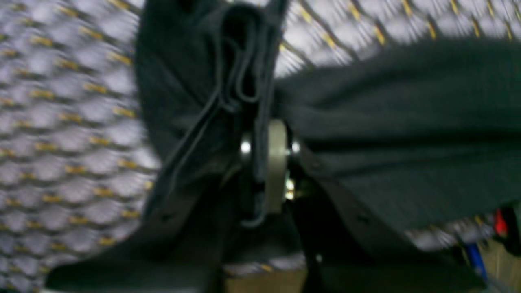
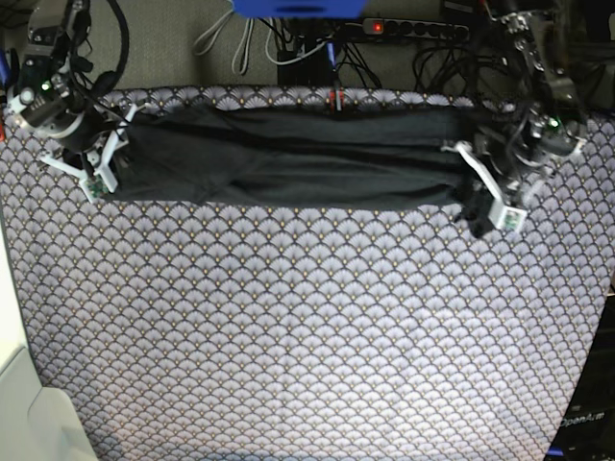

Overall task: Fold the T-shirt properly
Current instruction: 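Carry the strip end with the left gripper toward the right gripper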

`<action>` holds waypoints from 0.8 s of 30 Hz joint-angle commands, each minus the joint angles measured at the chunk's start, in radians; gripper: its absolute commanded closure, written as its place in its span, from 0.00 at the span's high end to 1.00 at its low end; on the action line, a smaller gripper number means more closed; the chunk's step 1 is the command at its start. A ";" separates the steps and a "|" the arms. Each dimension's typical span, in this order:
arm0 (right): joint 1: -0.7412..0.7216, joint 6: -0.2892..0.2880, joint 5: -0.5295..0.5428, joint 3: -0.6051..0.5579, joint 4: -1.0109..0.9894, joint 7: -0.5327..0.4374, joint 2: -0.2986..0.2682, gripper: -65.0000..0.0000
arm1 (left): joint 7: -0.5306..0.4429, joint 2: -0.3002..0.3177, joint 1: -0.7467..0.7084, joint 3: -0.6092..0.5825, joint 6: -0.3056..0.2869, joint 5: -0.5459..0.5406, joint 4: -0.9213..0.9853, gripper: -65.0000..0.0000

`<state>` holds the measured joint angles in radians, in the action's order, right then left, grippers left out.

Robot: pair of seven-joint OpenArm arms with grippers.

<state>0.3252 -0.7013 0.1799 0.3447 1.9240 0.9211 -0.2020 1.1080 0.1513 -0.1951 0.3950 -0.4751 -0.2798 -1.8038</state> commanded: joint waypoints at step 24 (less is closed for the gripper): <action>-0.018 0.003 0.003 0.003 0.016 -0.014 -0.012 0.27 | -0.035 -0.181 0.035 -0.384 0.000 0.006 -0.058 0.01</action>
<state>0.3115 -0.7017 0.1799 0.3435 1.9240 0.9237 -0.1997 1.0931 -0.0246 -0.1711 0.0116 -0.4728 -0.2710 -1.8473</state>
